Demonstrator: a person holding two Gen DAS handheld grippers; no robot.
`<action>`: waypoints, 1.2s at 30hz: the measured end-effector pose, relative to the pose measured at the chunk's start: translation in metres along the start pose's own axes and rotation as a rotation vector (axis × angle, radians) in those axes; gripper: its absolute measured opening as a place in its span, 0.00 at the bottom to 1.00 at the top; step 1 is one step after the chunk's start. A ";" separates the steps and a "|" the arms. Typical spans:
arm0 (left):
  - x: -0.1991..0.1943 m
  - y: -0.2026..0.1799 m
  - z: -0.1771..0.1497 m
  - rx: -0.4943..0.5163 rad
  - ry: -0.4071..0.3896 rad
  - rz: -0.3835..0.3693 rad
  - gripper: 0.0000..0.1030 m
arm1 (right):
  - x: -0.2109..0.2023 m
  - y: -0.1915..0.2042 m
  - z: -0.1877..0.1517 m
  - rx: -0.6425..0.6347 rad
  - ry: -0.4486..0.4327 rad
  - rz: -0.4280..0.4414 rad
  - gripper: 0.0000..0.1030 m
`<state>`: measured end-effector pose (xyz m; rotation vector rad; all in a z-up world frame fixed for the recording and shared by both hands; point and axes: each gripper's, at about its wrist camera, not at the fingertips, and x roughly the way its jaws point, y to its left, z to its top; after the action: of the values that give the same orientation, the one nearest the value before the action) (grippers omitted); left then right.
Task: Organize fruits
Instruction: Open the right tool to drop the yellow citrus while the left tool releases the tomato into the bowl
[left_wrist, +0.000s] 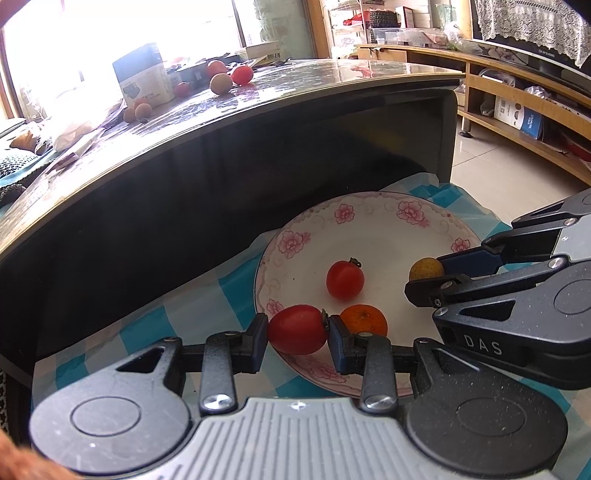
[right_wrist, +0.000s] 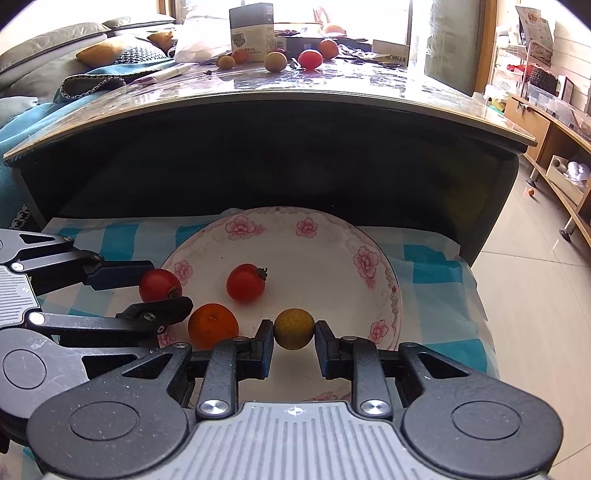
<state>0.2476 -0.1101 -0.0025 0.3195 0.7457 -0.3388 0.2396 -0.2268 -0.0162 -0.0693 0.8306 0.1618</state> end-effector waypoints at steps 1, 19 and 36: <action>0.000 0.000 0.000 0.001 0.001 0.000 0.42 | 0.001 0.000 0.000 0.000 0.002 0.000 0.20; -0.002 0.001 0.001 -0.008 0.000 0.008 0.50 | -0.002 -0.003 0.001 0.014 -0.010 -0.010 0.32; -0.017 0.011 -0.004 -0.042 -0.013 0.030 0.53 | -0.018 -0.001 0.003 0.009 -0.034 -0.031 0.36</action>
<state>0.2377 -0.0957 0.0085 0.2884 0.7335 -0.2967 0.2299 -0.2291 -0.0003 -0.0709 0.7956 0.1297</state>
